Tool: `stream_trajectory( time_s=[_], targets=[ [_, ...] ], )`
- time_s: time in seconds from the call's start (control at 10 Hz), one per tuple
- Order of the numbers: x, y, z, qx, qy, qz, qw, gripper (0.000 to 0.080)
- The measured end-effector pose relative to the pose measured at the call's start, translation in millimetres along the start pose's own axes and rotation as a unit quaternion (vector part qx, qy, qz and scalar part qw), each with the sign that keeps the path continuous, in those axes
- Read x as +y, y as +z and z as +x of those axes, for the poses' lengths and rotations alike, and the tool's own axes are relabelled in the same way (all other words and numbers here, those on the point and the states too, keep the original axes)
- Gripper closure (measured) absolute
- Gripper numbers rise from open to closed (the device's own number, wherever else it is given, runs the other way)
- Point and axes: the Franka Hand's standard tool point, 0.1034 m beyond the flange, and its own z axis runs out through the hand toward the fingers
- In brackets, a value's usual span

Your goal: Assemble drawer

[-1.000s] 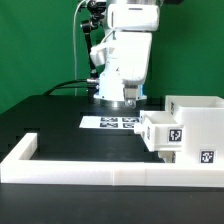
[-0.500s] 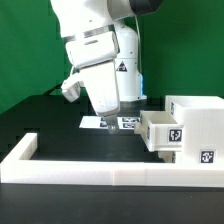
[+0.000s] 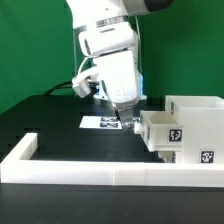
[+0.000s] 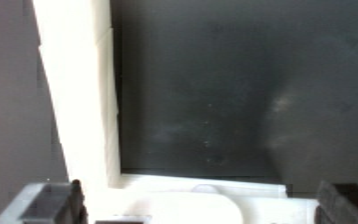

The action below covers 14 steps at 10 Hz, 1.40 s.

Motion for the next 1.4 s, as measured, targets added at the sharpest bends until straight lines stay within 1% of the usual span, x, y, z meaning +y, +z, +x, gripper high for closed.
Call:
stream_trajectory(
  time_s=[0.2,0.3,0.7,0.9,1.3,1.4],
  targets=[
    [-0.2,0.4,-1.1,0.0,0.001,-0.001,1.0,0.0151],
    [-2.6,4.3,0.6,-0.001,0.001,-0.003,1.0,0.0151],
    [1.6,11.6,30.8,0.006,0.027,0.002,1.0,0.0151],
    [1.3,17.7,48.2,0.006,0.03,0.009,0.999,0.0151],
    [0.0,28.0,71.6,0.005,0.022,0.017,1.0,0.0151],
    [0.0,28.3,72.4,0.004,0.03,0.017,0.999,0.0151]
  ],
)
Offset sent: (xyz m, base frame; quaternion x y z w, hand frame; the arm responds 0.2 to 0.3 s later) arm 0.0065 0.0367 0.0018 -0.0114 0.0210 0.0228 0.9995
